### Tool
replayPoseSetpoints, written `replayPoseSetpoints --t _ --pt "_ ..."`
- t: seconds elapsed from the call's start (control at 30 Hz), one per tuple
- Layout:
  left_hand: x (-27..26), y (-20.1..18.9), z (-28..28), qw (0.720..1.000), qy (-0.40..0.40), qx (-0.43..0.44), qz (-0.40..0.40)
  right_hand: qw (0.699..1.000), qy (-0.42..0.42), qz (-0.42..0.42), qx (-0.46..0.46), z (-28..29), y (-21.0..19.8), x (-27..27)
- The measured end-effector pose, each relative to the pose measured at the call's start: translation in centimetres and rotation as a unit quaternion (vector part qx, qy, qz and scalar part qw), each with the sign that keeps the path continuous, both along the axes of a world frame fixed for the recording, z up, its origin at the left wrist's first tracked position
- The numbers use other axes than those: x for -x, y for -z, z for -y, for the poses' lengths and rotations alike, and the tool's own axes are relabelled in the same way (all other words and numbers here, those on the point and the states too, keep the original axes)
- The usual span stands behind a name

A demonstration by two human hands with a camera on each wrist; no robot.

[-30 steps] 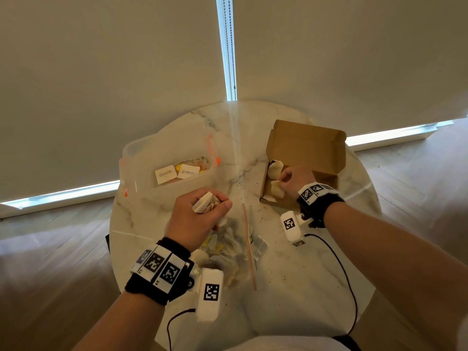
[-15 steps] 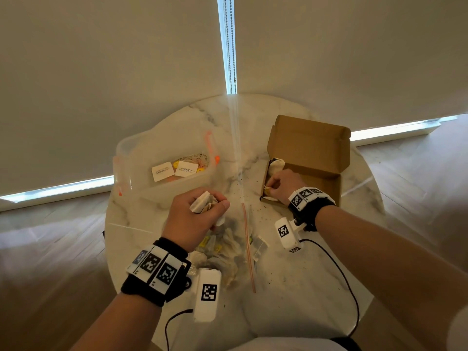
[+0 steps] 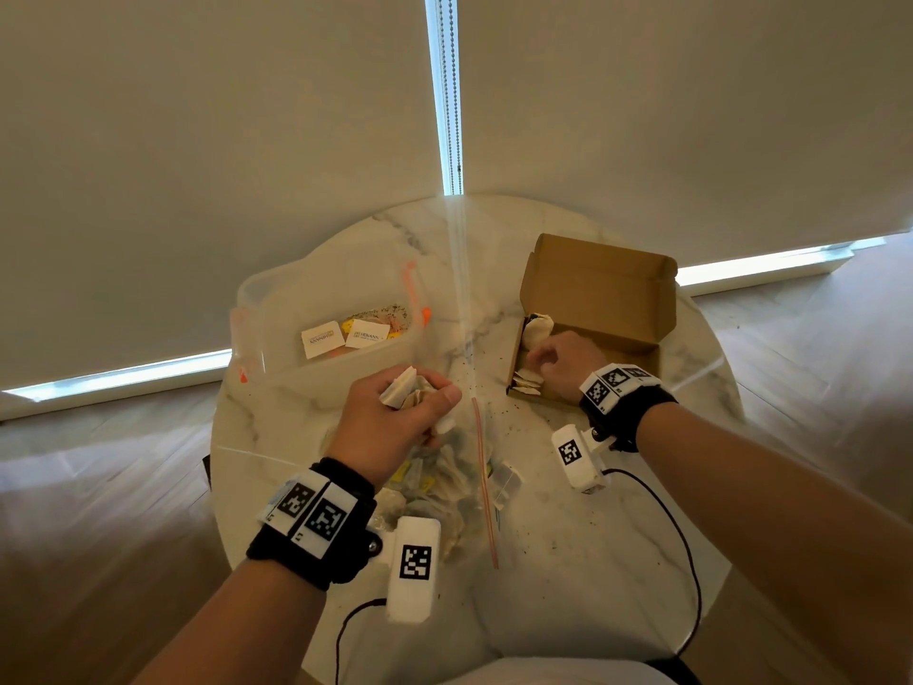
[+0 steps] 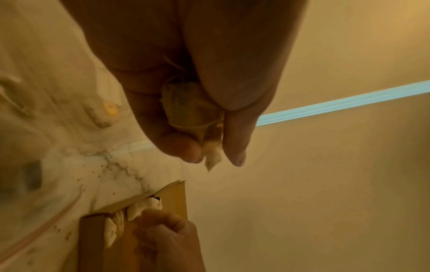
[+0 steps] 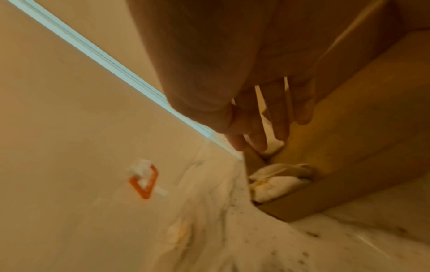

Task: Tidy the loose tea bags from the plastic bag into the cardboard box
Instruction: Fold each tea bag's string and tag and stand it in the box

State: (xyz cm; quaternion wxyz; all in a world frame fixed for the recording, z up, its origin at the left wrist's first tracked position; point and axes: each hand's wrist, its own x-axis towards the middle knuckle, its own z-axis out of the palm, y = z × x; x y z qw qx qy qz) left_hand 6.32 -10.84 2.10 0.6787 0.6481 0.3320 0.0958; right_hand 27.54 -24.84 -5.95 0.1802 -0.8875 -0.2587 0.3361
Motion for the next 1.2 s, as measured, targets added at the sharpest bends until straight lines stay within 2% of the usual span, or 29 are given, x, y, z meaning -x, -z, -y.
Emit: replayPoseSetpoints --t 0.1,0.27,0.37,0.47,0.6,0.67,0.77,1.03,1.2 --pt "-0.3 -0.2 0.2 0.996 -0.015 0.083 -0.01 0.993 0.004 0.03 -0.111 -0.6 -2.5 1.4" --pt "-0.4 -1.1 0.4 0.974 -0.032 0.225 -0.02 0.951 -0.084 0.055 -0.292 -1.0 -8.2 6.2" --pt "-0.1 -1.5 0.3 0.953 -0.029 0.301 -0.01 0.939 -0.105 0.052 -0.323 -0.5 -9.7 8.6" --pt "0.1 -1.8 0.6 0.937 -0.034 0.346 0.005 0.935 -0.117 0.087 -0.322 -0.3 -10.1 9.7" --pt "0.4 -2.0 1.3 0.933 -0.04 0.356 0.031 0.922 -0.141 0.163 -0.321 -0.2 -10.6 11.4" --pt "0.6 -2.1 1.6 0.932 -0.038 0.357 0.042 0.931 -0.156 0.174 -0.282 -0.5 -11.1 12.3" --pt "0.7 -2.2 2.2 0.935 -0.029 0.349 0.057 0.951 -0.148 0.172 -0.211 -1.1 -11.7 12.8" --pt "1.3 -2.4 2.4 0.951 -0.018 0.303 0.06 0.954 -0.082 0.113 -0.266 0.0 -12.8 12.7" --pt "1.2 -2.3 2.8 0.961 -0.008 0.27 0.057 0.958 -0.002 0.084 -0.276 0.8 -12.0 11.8"
